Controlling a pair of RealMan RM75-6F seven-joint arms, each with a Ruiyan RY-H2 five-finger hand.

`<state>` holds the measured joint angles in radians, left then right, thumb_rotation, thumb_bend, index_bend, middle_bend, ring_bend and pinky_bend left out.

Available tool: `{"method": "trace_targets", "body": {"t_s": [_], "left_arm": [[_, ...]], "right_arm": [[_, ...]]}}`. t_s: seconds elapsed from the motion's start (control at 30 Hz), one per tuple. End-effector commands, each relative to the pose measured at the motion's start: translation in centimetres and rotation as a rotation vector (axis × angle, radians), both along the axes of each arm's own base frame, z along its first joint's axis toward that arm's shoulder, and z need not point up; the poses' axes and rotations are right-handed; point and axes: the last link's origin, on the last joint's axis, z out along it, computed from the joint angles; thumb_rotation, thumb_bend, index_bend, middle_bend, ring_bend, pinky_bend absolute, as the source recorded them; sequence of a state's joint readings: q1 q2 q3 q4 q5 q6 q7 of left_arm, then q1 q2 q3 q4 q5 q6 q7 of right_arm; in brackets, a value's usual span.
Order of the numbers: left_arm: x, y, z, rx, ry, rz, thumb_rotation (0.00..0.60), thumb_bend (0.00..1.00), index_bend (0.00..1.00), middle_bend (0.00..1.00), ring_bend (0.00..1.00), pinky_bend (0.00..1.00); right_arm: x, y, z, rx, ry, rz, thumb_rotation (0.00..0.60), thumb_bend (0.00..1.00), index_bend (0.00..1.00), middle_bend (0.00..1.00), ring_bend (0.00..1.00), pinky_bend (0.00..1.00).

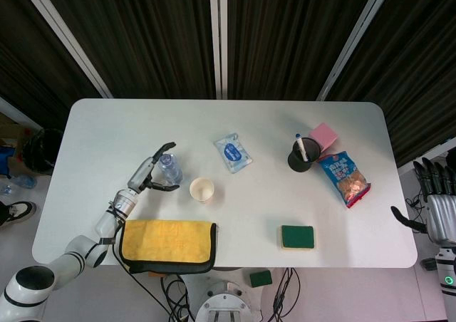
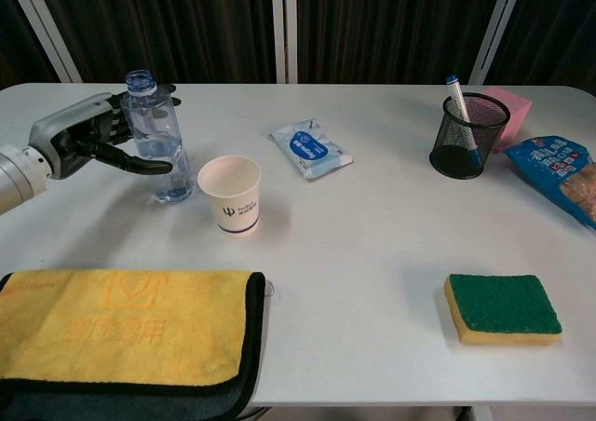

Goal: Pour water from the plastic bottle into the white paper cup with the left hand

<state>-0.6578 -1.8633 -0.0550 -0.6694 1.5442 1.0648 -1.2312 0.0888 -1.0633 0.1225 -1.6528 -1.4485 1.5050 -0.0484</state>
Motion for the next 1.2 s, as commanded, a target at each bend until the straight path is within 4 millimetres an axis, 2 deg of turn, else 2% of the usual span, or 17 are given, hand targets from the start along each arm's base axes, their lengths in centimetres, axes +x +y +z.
{"method": "trace_targets", "body": {"t_s": [0.03, 0.63, 0.97, 1.2], "left_arm": [[0.1, 0.0, -0.1, -0.004, -0.001, -0.001, 0.599, 0.00, 0.01, 0.08, 0.02, 0.16], [1.3, 0.8, -0.5, -0.051, -0.124, 0.053, 0.600, 0.00, 0.05, 0.12, 0.07, 0.16], [1.6, 1.4, -0.9, -0.059, -0.205, 0.122, 0.600, 0.00, 0.16, 0.23, 0.13, 0.17], [1.8, 1.6, -1.3, -0.053, -0.229, 0.150, 0.600, 0.00, 0.25, 0.30, 0.17, 0.25]], "right_arm": [[-0.1, 0.0, 0.0, 0.000, -0.001, -0.002, 0.514, 0.18, 0.00, 0.00, 0.00, 0.00], [-0.6, 0.1, 0.0, 0.002, -0.005, -0.016, 0.515, 0.18, 0.00, 0.00, 0.00, 0.00], [-0.7, 0.0, -0.1, 0.005, -0.004, -0.021, 0.515, 0.18, 0.00, 0.00, 0.00, 0.00], [-0.9, 0.0, -0.1, 0.006, -0.003, -0.028, 0.516, 0.19, 0.00, 0.00, 0.00, 0.00]]}}
